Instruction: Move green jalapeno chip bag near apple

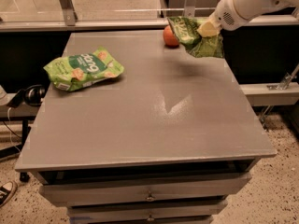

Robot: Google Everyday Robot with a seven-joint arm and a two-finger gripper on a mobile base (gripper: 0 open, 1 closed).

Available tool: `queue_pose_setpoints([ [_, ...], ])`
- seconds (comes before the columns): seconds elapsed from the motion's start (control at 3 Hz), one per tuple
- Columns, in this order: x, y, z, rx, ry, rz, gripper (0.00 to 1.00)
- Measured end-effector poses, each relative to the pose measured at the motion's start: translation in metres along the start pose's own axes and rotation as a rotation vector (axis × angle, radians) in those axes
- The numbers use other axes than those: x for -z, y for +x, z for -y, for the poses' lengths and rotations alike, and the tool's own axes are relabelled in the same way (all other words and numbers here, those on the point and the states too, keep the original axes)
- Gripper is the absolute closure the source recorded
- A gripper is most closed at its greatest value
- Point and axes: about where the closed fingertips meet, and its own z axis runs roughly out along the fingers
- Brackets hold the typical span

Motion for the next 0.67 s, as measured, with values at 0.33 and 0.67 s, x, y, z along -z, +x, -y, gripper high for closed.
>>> queue_pose_setpoints([
  [0.33, -0.031, -0.006, -0.003, 0.097, -0.061, 0.028, 1.0],
  [0.67, -0.05, -0.004, -0.013, 0.22, -0.134, 0.041, 1.0],
])
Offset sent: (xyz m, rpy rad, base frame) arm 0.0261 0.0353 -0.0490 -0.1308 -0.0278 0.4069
